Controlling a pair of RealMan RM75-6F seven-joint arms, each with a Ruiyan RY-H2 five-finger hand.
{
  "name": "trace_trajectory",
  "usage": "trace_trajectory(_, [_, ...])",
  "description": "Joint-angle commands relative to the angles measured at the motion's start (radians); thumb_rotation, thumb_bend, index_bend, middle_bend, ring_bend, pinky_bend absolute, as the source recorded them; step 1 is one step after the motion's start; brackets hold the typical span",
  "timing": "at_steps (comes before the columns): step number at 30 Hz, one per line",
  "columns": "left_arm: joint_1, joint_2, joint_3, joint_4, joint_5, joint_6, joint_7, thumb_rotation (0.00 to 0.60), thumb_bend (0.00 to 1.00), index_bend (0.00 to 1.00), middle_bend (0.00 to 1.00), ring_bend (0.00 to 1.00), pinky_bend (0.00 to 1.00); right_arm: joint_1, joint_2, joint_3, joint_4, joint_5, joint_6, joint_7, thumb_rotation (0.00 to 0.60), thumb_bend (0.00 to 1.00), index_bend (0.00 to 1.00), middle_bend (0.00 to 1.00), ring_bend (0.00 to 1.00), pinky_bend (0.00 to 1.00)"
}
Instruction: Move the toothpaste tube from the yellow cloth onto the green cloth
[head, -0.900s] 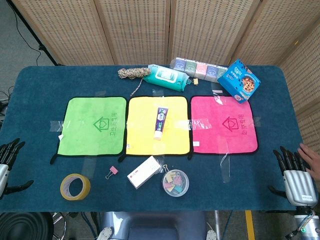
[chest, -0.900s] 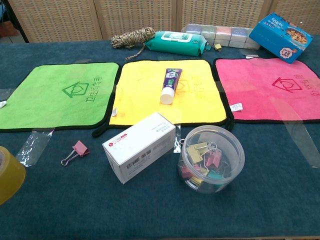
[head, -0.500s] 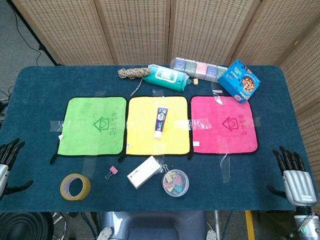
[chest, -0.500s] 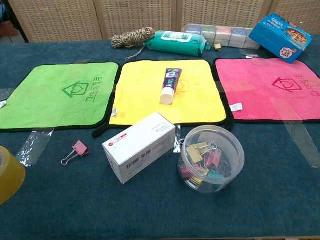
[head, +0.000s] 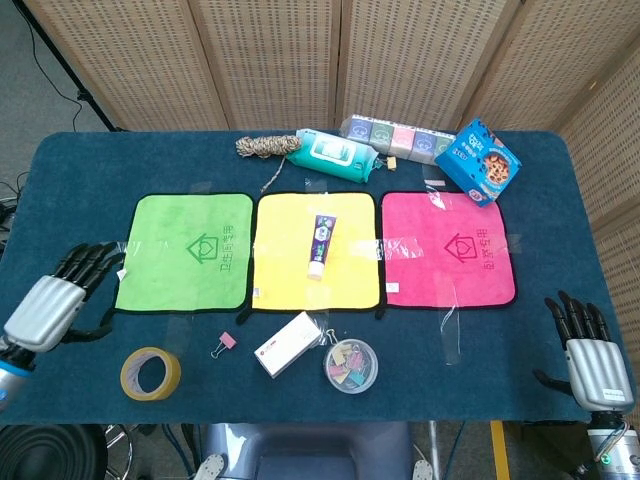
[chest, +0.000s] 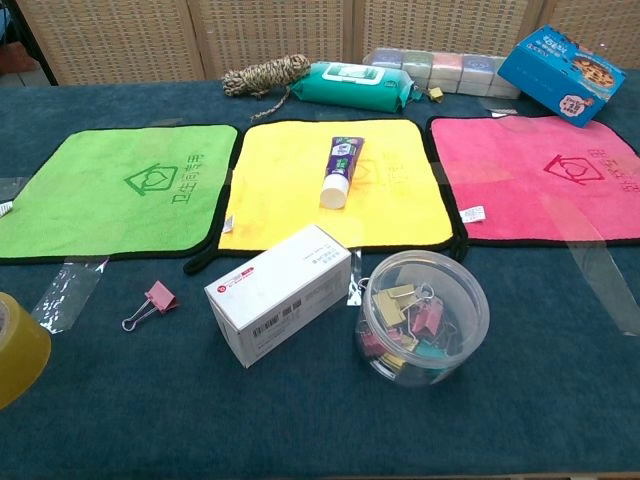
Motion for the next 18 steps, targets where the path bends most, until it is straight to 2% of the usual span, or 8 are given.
trace_trajectory(1, [-0.173,0.002,-0.031,0.007,0.085,-0.163,-0.031,0.6,0.0,0.0,0.0,0.0,0.0,0.002,0.002,0.006,0.0,0.018,-0.01,-0.001,0.6,0.0,0.0,0.0,0.0,0.0])
trace_trajectory(6, [-0.321,-0.051,-0.062,0.002,0.097,-0.307,0.005,0.6,0.0,0.0,0.0,0.0,0.0,0.007,0.012,0.016,-0.005,0.054,-0.033,0.002,0.6,0.0,0.0,0.0,0.0,0.0])
trace_trajectory(12, [-0.484,-0.162,-0.114,0.024,0.008,-0.51,0.068,0.6,0.0,0.0,0.0,0.0,0.0,0.006,0.024,0.031,0.002,0.096,-0.045,0.019,0.6,0.0,0.0,0.0,0.0,0.0])
trace_trajectory(18, [-0.638,-0.317,-0.158,0.14,-0.062,-0.646,0.119,0.6,0.0,0.0,0.0,0.0,0.0,0.002,0.036,0.051,0.021,0.145,-0.056,0.049,0.6,0.0,0.0,0.0,0.0,0.0])
